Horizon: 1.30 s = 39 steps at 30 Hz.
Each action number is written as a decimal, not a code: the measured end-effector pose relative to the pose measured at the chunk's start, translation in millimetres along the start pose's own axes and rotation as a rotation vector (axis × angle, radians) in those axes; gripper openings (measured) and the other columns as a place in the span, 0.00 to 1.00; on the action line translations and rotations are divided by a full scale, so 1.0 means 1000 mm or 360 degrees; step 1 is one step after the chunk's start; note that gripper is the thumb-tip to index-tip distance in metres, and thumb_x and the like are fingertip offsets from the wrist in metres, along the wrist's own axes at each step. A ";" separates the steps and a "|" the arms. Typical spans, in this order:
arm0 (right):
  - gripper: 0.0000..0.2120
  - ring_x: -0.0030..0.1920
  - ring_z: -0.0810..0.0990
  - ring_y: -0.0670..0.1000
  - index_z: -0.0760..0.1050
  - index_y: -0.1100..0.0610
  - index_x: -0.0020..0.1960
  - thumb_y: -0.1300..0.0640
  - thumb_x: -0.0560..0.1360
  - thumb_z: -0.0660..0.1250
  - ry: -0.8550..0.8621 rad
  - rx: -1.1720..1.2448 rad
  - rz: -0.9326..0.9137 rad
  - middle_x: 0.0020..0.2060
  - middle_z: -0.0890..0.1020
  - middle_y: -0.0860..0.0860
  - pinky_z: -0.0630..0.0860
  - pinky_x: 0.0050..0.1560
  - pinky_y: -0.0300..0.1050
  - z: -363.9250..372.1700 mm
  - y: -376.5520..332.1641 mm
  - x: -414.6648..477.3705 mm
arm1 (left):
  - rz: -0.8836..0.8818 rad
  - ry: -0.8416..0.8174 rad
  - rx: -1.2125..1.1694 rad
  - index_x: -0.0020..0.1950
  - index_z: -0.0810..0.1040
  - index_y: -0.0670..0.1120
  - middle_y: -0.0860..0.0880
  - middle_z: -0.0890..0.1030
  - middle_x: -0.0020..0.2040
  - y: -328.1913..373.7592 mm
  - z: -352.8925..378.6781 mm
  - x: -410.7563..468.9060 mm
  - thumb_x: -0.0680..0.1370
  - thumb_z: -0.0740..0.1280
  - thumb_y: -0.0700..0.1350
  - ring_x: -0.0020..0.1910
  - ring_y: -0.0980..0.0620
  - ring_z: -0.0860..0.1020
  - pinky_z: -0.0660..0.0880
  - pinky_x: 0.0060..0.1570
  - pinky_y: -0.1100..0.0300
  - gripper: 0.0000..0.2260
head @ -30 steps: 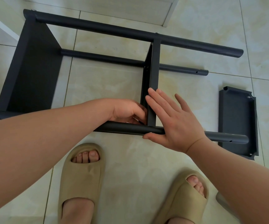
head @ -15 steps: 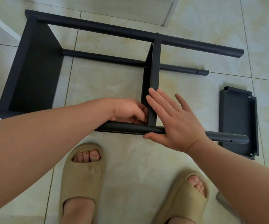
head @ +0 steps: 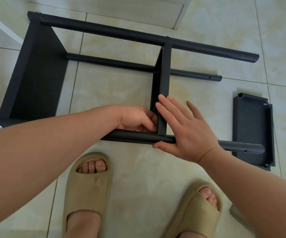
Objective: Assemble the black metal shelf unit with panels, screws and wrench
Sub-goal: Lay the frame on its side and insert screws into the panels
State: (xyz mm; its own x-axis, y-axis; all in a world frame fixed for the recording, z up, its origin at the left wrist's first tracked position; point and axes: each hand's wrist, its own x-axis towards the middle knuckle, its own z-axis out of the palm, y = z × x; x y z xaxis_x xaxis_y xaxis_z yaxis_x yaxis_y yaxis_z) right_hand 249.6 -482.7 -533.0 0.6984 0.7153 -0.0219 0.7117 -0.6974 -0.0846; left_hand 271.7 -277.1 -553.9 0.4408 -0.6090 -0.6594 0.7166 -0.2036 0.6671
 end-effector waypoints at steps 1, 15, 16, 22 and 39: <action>0.46 0.81 0.55 0.52 0.59 0.57 0.81 0.25 0.76 0.52 0.0000 -0.0001 0.0000 0.81 0.56 0.51 0.61 0.75 0.66 0.000 0.000 0.000 | -0.0006 -0.0005 -0.0025 0.46 0.77 0.39 0.47 0.80 0.34 0.000 0.000 0.001 0.78 0.60 0.28 0.32 0.53 0.80 0.77 0.35 0.63 0.09; 0.45 0.81 0.55 0.51 0.59 0.57 0.81 0.26 0.76 0.53 0.0032 0.0019 0.0003 0.81 0.57 0.50 0.62 0.75 0.66 0.000 -0.001 0.000 | -0.0004 -0.0022 0.0001 0.47 0.77 0.40 0.44 0.80 0.37 -0.002 -0.002 0.002 0.77 0.64 0.30 0.33 0.52 0.81 0.77 0.35 0.62 0.07; 0.46 0.81 0.55 0.51 0.59 0.57 0.81 0.26 0.76 0.53 0.0030 0.0019 0.0004 0.81 0.57 0.50 0.62 0.75 0.66 0.000 0.000 0.000 | 0.0003 -0.0034 -0.0024 0.47 0.77 0.41 0.45 0.80 0.37 -0.001 -0.002 0.002 0.75 0.65 0.30 0.33 0.52 0.81 0.77 0.35 0.62 0.07; 0.46 0.81 0.54 0.51 0.59 0.57 0.81 0.25 0.76 0.52 0.0018 0.0017 0.0000 0.81 0.56 0.50 0.61 0.75 0.66 0.000 -0.001 0.000 | -0.0066 -0.0018 0.0128 0.50 0.79 0.39 0.43 0.82 0.43 -0.002 0.000 0.003 0.79 0.64 0.36 0.40 0.51 0.82 0.78 0.44 0.59 0.05; 0.46 0.81 0.55 0.52 0.60 0.57 0.81 0.26 0.75 0.53 0.0043 0.0024 0.0001 0.81 0.57 0.51 0.62 0.74 0.66 0.000 -0.001 0.000 | -0.0047 0.0117 0.0184 0.47 0.80 0.40 0.46 0.83 0.37 0.001 0.003 -0.001 0.79 0.65 0.35 0.32 0.54 0.81 0.76 0.34 0.64 0.05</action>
State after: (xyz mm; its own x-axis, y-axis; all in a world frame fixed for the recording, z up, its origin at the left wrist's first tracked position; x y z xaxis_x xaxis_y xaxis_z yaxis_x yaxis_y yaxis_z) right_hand 249.0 -482.2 -533.0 0.7008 0.7133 0.0052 0.7101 -0.6970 -0.0995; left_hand 270.8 -278.9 -551.4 0.4618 -0.5442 -0.7004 0.6648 -0.3103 0.6795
